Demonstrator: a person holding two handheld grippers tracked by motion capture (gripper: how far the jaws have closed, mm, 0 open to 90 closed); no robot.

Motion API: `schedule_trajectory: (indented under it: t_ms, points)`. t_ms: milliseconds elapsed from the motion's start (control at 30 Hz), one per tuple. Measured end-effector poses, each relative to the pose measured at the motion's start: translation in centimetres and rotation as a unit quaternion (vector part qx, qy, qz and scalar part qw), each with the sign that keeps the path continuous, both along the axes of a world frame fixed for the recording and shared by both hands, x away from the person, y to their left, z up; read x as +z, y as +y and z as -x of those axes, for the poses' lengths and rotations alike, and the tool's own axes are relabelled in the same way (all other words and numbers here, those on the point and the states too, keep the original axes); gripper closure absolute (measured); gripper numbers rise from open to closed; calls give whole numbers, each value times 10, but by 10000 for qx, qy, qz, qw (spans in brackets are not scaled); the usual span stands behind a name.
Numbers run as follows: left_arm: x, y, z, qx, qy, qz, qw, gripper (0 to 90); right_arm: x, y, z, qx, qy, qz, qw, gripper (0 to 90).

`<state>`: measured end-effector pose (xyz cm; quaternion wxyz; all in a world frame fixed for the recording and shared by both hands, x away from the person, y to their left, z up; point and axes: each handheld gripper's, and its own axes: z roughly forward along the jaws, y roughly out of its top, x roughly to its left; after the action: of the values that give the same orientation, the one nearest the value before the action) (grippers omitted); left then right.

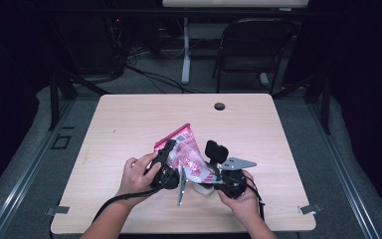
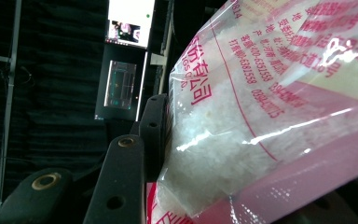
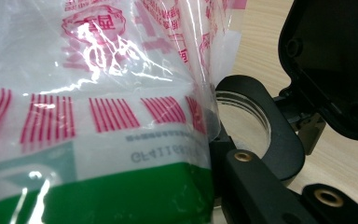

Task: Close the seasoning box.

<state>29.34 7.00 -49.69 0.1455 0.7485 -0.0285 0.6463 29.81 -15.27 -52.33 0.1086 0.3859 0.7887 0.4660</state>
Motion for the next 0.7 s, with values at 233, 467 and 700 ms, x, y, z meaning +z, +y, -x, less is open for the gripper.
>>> schedule_trajectory:
  t_ms: [233, 467, 700]
  points:
    - [0, 0, 1, 14, 26, 9, 10000, 654, 0, 0, 0, 8, -2, -7, 10000, 898]
    - [1, 0, 1, 8, -7, -6, 10000, 654, -1, 0, -1, 19, 2, -15, 10000, 899]
    - [0, 0, 1, 18, 20, 8, 10000, 655, -1, 1, -1, 26, 6, -5, 10000, 898]
